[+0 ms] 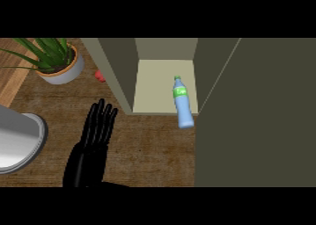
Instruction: Pick up the bottled water, place it into the cabinet and close the cabinet
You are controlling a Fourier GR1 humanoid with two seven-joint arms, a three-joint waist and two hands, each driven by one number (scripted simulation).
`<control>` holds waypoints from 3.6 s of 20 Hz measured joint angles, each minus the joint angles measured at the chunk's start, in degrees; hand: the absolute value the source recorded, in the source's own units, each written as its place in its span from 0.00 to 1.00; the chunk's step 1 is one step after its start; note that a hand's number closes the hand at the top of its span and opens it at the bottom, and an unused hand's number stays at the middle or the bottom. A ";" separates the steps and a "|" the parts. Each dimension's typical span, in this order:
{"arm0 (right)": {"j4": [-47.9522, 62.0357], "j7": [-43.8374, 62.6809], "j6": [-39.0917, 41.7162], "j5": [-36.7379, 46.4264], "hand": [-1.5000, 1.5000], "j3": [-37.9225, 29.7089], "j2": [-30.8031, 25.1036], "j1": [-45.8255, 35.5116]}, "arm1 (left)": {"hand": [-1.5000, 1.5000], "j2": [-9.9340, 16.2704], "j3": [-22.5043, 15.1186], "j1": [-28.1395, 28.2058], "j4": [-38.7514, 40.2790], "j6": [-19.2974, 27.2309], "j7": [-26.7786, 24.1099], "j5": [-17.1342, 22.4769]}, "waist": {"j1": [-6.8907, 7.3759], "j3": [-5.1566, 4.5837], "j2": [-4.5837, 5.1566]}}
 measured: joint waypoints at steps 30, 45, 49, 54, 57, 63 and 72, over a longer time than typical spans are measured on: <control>-0.74 27.47 -10.70 17.59 1.00 24.58 5.58 -34.53 | 0.00 13.08 12.82 19.84 -10.76 -12.66 -6.42 8.67 | 1.25 -0.47 -0.47; -0.45 29.71 -9.92 17.22 1.00 25.35 1.67 -43.20 | 0.00 15.31 15.21 21.86 -11.45 -17.22 -7.05 10.88 | 2.95 -0.63 0.20; -0.41 29.85 -9.47 16.82 1.00 25.11 1.69 -43.68 | 0.00 15.85 16.04 21.97 -11.53 -18.14 -7.29 11.28 | 3.45 -0.65 0.46; -0.16 29.74 -9.92 15.17 1.00 24.63 2.06 -43.29 | 0.00 16.32 16.58 22.43 -11.74 -19.35 -7.61 11.76 | 4.32 -0.64 0.92; 0.49 29.50 -9.94 13.29 1.00 24.37 2.26 -43.26 | 0.00 16.73 16.96 22.35 -11.78 -20.11 -7.52 12.14 | 4.99 -0.61 1.39; 3.53 31.52 -7.72 2.94 1.00 23.98 3.35 -42.19 | 0.00 17.58 17.50 21.72 -12.09 -21.98 -7.64 12.48 | 7.63 -0.68 2.71; 6.79 32.76 -9.71 -9.47 1.00 22.67 4.15 -39.33 | 0.00 18.64 18.31 21.95 -12.01 -23.38 -7.31 13.00 | 7.51 -0.60 2.68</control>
